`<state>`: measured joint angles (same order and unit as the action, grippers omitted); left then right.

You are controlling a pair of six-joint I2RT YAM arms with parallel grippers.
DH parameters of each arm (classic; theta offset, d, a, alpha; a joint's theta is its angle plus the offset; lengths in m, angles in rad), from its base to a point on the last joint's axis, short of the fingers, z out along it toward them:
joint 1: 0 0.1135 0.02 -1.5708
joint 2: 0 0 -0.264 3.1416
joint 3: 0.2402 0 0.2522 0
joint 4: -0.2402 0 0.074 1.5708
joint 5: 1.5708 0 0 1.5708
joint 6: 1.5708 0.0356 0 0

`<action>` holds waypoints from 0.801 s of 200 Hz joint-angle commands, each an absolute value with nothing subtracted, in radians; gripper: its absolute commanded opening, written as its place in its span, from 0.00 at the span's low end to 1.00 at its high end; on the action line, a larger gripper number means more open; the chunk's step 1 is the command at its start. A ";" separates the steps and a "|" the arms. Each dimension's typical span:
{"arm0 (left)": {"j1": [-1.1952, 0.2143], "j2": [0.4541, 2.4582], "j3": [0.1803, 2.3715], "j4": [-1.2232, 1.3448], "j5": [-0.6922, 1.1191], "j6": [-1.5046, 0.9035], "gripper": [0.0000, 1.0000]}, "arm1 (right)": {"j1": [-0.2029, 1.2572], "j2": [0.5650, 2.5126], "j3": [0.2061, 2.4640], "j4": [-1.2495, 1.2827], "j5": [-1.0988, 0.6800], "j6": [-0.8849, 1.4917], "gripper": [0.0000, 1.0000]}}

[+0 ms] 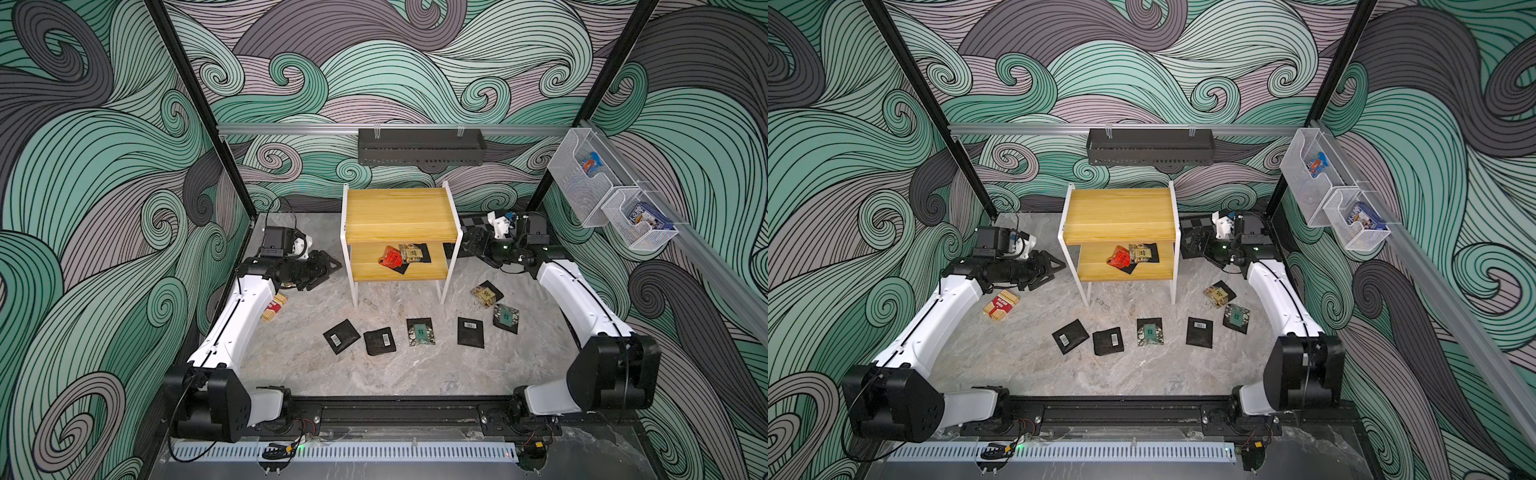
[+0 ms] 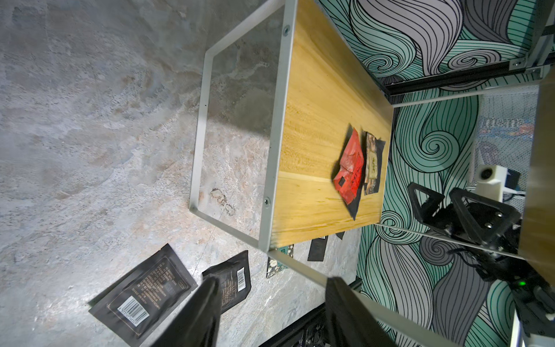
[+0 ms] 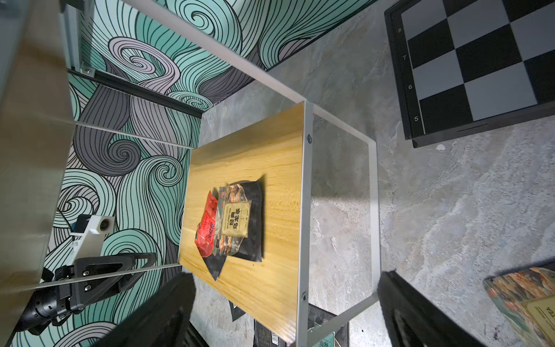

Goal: Remove the tea bags from the shelf
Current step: Pick up the tea bag from the shelf.

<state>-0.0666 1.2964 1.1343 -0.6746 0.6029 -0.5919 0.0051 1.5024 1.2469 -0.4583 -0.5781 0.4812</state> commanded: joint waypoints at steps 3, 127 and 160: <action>-0.060 1.292 1.134 -0.663 0.643 -0.591 0.59 | 0.011 1.561 1.289 -0.464 -0.631 0.456 0.99; -0.066 1.323 1.117 -0.661 0.693 -0.597 0.59 | 0.157 1.805 1.432 -0.464 -0.666 0.428 0.98; -0.066 1.325 1.112 -0.666 0.690 -0.595 0.58 | 0.184 1.836 1.446 -0.465 -0.652 0.425 0.96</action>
